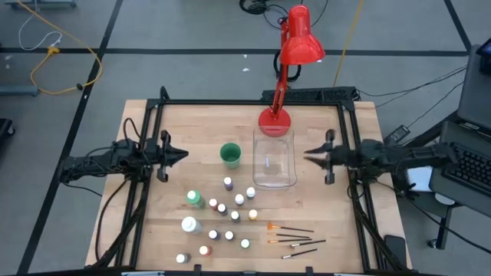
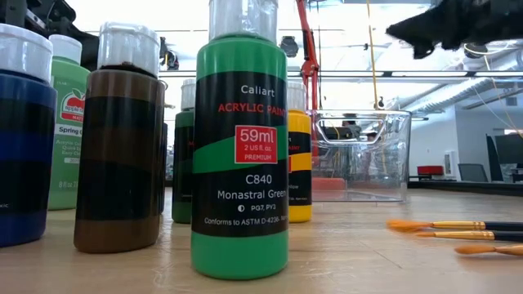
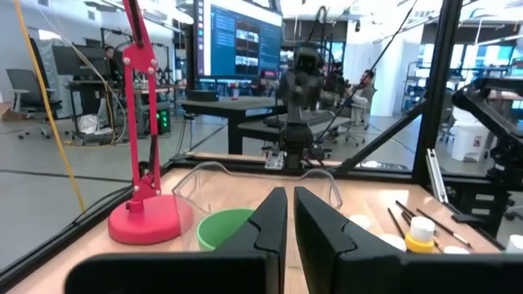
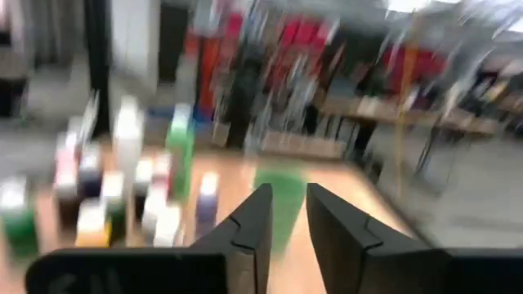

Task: Pick & Place Paint Supplies
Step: Put the top black paintbrush into the green cup

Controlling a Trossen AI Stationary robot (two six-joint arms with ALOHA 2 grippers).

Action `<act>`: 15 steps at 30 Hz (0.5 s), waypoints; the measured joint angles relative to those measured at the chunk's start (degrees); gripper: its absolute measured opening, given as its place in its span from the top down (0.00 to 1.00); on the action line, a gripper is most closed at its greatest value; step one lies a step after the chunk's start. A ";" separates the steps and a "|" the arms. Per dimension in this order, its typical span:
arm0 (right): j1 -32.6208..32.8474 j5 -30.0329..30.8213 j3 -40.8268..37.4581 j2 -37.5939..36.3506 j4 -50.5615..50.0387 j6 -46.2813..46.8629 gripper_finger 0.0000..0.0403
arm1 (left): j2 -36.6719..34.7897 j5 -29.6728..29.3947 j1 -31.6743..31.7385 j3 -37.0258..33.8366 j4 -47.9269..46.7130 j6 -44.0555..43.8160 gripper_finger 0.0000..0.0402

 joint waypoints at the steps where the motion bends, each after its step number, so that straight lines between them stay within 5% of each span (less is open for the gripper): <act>1: 1.19 -0.06 2.98 2.86 -3.58 -0.28 0.79 | 0.00 -0.01 -0.01 0.00 0.40 -0.01 0.94; 5: 7.23 0.90 17.15 13.12 -19.38 2.77 0.72 | 0.00 0.03 -0.01 0.00 0.57 0.02 0.94; 11: 25.66 27.86 36.12 32.78 -37.94 4.65 0.66 | -0.02 0.00 -0.01 0.00 0.68 0.06 0.94; 15: 32.17 32.94 49.12 42.36 -60.67 23.73 0.66 | 0.00 0.05 -0.01 0.00 1.01 0.06 0.94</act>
